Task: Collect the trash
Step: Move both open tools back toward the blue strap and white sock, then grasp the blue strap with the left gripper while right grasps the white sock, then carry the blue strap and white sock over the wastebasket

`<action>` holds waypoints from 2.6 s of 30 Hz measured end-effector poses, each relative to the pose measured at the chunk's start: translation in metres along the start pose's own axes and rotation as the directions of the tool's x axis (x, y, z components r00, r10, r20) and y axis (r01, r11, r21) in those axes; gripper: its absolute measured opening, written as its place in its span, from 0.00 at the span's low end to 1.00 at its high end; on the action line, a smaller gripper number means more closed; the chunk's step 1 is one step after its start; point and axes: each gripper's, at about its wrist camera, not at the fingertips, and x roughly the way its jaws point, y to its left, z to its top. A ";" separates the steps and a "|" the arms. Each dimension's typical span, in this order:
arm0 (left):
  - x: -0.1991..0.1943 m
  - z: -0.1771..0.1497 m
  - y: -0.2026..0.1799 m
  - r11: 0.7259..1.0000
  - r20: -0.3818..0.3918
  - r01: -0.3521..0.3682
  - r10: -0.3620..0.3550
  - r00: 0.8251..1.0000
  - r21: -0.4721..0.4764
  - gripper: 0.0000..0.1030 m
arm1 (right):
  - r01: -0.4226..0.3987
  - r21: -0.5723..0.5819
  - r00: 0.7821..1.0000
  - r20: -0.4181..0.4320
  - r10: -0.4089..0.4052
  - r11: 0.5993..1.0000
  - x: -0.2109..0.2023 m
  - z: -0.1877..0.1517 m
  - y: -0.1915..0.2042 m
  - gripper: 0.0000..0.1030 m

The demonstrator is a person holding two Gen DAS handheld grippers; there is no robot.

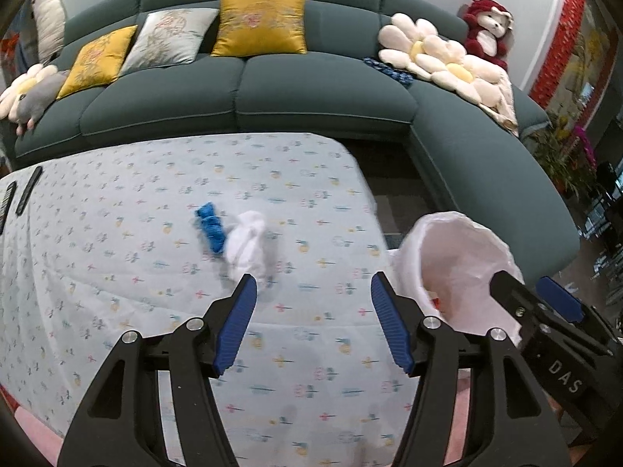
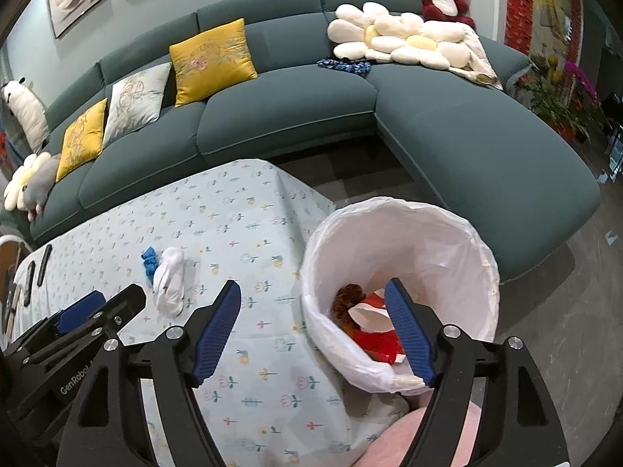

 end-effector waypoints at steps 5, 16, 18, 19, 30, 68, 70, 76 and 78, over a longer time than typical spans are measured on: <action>0.002 -0.001 0.036 0.997 -0.007 -0.030 0.030 1.000 -0.067 0.56 | -0.015 -0.031 1.000 -0.027 0.015 0.999 0.011 -0.001 0.024 0.72; 0.013 -0.012 0.106 0.984 -0.039 -0.106 0.102 0.994 -0.144 0.60 | -0.058 -0.115 0.994 -0.102 0.046 0.992 0.041 -0.012 0.088 0.72; 0.016 -0.015 0.120 0.979 -0.048 -0.125 0.119 0.992 -0.163 0.62 | -0.075 -0.107 0.990 -0.125 0.062 0.991 0.049 -0.014 0.096 0.72; 0.018 -0.016 0.127 0.976 -0.055 -0.133 0.125 0.991 -0.171 0.62 | -0.083 -0.106 0.988 -0.139 0.068 0.991 0.055 -0.015 0.101 0.72; 0.048 -0.012 0.174 0.957 -0.135 -0.174 0.145 0.980 -0.233 0.62 | -0.108 -0.193 0.968 -0.245 0.058 0.975 0.113 -0.026 0.165 0.71; 0.176 0.026 0.090 0.991 -0.272 -0.060 0.025 0.962 -0.122 0.23 | -0.101 -0.025 0.930 -0.356 0.085 0.995 0.192 -0.016 0.108 0.12; 0.170 0.022 0.088 0.992 -0.268 -0.050 0.016 0.963 -0.120 0.22 | -0.103 -0.021 0.928 -0.361 0.089 0.994 0.191 -0.016 0.107 0.12; 0.143 0.016 0.076 0.993 -0.243 -0.029 -0.001 0.970 -0.118 0.21 | -0.109 -0.014 0.936 -0.338 0.098 0.994 0.170 -0.017 0.102 0.12; 0.131 0.016 0.069 0.994 -0.228 -0.018 -0.008 0.974 -0.109 0.21 | -0.113 -0.010 0.941 -0.321 0.104 0.994 0.161 -0.015 0.100 0.12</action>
